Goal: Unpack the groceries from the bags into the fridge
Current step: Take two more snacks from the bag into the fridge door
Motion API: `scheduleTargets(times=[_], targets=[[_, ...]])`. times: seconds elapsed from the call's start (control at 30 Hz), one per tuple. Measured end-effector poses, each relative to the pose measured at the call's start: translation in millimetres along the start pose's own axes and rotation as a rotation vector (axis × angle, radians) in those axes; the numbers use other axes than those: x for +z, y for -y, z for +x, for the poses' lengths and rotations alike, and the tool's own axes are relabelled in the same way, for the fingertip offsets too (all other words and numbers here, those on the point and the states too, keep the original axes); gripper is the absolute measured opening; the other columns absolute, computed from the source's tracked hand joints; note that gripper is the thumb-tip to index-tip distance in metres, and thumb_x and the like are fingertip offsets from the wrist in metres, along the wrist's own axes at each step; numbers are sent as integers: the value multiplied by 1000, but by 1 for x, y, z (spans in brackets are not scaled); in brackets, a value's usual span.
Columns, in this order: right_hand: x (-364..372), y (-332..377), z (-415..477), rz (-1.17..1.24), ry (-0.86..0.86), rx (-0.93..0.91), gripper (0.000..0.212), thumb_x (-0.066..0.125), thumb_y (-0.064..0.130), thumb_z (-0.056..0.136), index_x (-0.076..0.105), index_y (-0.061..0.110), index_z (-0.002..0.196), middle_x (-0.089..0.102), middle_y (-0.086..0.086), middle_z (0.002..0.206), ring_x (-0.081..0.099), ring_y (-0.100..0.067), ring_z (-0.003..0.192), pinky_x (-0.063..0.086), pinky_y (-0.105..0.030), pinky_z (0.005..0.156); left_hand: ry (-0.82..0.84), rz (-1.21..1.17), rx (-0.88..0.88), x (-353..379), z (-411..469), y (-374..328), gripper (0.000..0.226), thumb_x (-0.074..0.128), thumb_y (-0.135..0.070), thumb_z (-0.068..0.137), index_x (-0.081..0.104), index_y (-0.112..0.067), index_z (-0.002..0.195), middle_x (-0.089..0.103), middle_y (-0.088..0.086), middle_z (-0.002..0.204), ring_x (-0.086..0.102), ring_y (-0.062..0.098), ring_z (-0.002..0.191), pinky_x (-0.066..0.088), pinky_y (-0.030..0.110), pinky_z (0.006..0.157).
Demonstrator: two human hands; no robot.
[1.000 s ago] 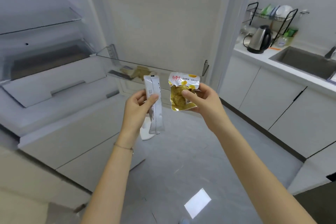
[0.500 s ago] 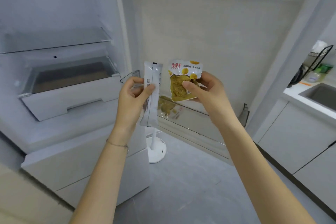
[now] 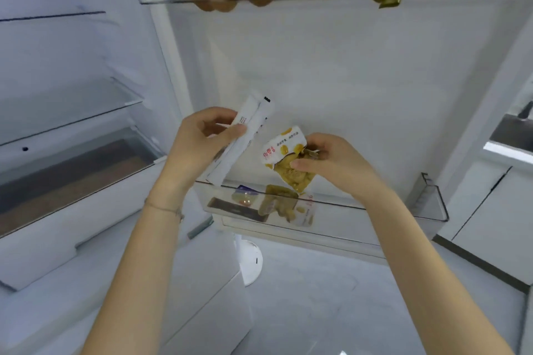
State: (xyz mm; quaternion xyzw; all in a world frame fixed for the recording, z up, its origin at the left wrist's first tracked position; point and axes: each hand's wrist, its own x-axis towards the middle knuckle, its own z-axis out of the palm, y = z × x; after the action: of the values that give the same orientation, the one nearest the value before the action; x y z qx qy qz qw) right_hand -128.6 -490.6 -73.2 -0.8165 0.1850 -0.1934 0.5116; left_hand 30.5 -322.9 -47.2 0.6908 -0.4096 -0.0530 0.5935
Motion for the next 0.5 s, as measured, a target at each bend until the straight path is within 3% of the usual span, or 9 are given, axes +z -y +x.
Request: scheduleTargets(times=[0.1, 0.17, 0.3, 0.5], targets=[[4, 0, 0, -146, 27, 69, 33, 76, 18, 80, 61, 23, 109, 65, 7, 109, 61, -10, 105, 51, -31, 93, 264, 261, 64, -9, 17, 10, 10, 71, -17, 87, 74, -24, 93, 72, -15, 90, 63, -2, 77, 45, 8, 68], [8, -3, -2, -174, 14, 144, 43, 78, 22, 77, 57, 21, 115, 64, 6, 111, 61, -11, 105, 51, -33, 93, 351, 331, 100, -8, 24, 13, 10, 70, -17, 87, 74, -24, 92, 71, -18, 90, 62, -4, 79, 43, 5, 70], [16, -7, -10, -301, 29, 203, 35, 77, 27, 77, 57, 23, 105, 65, 8, 108, 62, -11, 99, 53, -33, 87, 522, 380, 110, -1, 36, 22, 10, 71, -22, 86, 75, -28, 94, 72, -17, 93, 64, 1, 84, 47, 12, 75], [18, -5, -9, -394, 101, 284, 23, 76, 26, 78, 66, 21, 98, 72, 6, 99, 67, -13, 95, 52, -30, 83, 835, 439, 73, 12, 43, 41, 7, 76, -15, 83, 74, -22, 86, 72, -12, 83, 61, -4, 67, 44, 9, 61]])
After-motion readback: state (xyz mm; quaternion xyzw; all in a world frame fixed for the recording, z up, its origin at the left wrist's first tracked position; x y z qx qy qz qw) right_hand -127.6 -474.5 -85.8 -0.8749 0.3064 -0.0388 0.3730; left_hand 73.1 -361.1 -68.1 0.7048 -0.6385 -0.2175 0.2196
